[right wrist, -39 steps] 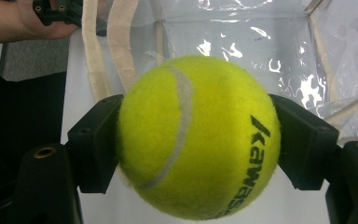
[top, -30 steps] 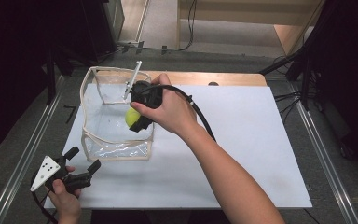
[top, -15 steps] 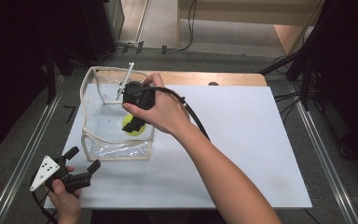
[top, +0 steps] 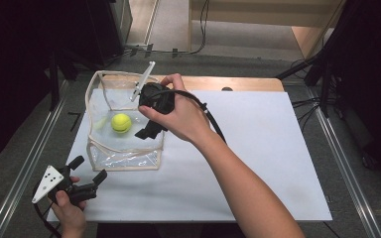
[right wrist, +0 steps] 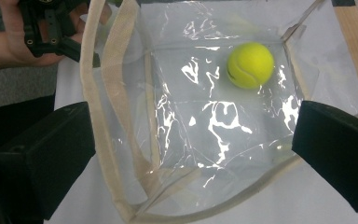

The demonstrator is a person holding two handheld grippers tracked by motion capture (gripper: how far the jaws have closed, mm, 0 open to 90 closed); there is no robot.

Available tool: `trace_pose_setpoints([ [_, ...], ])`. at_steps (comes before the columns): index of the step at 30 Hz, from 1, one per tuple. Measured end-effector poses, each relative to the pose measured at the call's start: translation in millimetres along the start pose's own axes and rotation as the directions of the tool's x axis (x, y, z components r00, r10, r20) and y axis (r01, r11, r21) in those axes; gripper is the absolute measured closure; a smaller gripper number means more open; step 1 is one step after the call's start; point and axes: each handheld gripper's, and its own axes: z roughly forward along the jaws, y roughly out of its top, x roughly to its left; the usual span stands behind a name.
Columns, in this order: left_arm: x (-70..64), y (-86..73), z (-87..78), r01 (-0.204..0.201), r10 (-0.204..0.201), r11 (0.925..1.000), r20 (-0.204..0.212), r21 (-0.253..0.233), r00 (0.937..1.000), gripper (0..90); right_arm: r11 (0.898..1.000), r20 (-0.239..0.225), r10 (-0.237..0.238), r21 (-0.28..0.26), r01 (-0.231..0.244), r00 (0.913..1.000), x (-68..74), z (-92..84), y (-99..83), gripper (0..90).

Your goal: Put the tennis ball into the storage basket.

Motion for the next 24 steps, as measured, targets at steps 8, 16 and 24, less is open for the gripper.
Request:
trace_pose_setpoints([
  [8,-0.4,-0.1,0.5,-0.001,0.001,1.0,-0.002,0.001,1.0,0.0,0.999,0.01,0.036,-0.023,-0.036,0.9993,-0.3,-10.1,-15.4,0.0],
  [16,-0.8,-0.1,0.7,-0.001,0.001,1.0,-0.002,0.001,1.0,0.0,0.999,0.016,0.047,-0.027,-0.046,0.9988,-0.5,-17.0,-28.1,0.0],
  [24,-0.8,-0.1,0.6,-0.001,0.001,1.0,-0.001,0.001,1.0,0.0,0.998,0.011,0.06,-0.011,-0.06,0.9981,0.0,-18.8,-38.4,0.0],
])
